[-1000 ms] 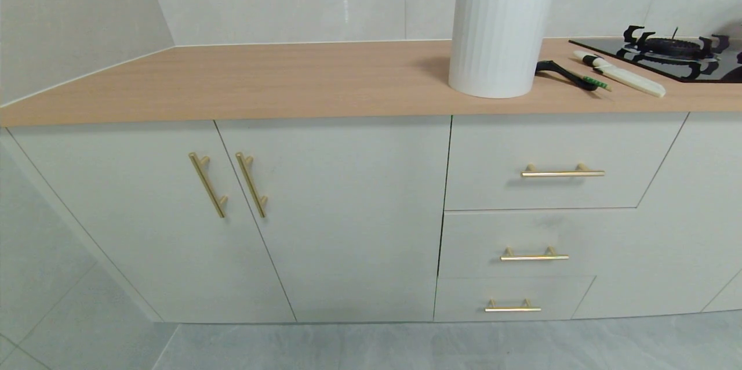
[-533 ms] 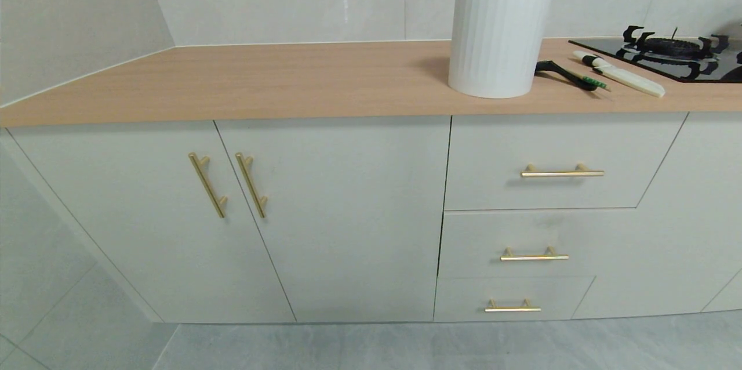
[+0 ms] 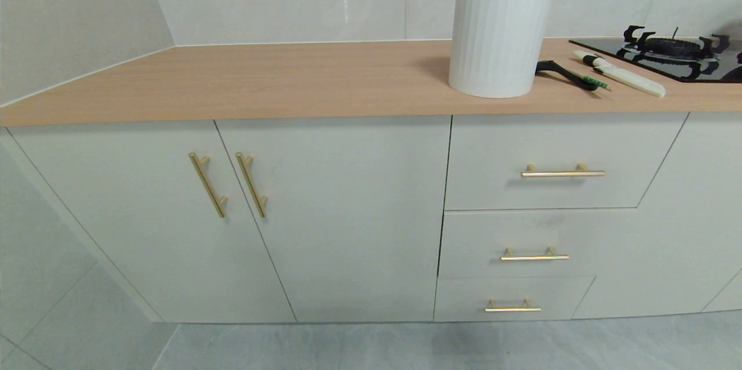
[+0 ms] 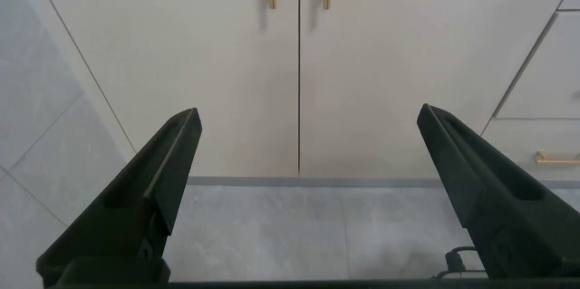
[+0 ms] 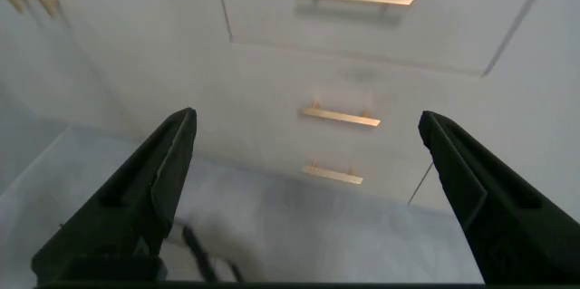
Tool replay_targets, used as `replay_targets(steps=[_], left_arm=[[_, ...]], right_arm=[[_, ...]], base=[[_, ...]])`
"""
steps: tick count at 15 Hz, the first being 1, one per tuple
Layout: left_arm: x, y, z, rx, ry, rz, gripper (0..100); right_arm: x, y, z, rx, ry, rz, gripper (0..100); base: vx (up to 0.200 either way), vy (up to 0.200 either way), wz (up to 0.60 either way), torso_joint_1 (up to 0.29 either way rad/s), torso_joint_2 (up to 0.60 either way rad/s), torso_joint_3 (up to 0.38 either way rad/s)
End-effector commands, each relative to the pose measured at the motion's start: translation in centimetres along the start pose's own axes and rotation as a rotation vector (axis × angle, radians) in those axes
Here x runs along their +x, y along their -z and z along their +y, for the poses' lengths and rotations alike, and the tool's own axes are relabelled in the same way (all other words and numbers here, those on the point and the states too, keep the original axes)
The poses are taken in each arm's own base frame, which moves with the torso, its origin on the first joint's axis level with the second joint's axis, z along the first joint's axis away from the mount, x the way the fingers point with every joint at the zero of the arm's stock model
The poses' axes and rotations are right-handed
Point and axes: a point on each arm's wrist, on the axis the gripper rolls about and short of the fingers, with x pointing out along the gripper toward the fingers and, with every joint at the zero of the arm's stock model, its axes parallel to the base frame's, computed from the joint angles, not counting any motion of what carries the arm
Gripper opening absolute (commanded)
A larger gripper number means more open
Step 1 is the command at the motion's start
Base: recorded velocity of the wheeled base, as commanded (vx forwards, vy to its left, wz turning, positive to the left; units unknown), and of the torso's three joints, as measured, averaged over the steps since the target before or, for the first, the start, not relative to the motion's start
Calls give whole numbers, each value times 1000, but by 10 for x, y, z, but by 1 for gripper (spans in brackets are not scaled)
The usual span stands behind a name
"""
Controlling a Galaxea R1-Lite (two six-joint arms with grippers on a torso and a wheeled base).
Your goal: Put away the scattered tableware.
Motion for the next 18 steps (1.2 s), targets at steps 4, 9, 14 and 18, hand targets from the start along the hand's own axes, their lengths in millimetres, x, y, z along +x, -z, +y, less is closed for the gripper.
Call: replay_targets(steps=[4,9,14,18], left_arm=[[0,0,0,0,0,1,100],[0,0,0,0,0,1,100],[0,0,0,0,0,1,100],[0,0,0,0,0,1,100]], right_arm=[[156,-12,-25,64,-64,369,100],[222,18,-37,64,-32,464,100],[280,87,-47,46,36,580,100],[306,118,-50,11,105,515,100]], base=[[0,0,0,0,0,0],[0,0,0,0,0,0],[0,0,0,0,0,0],[0,0,0,0,0,0]])
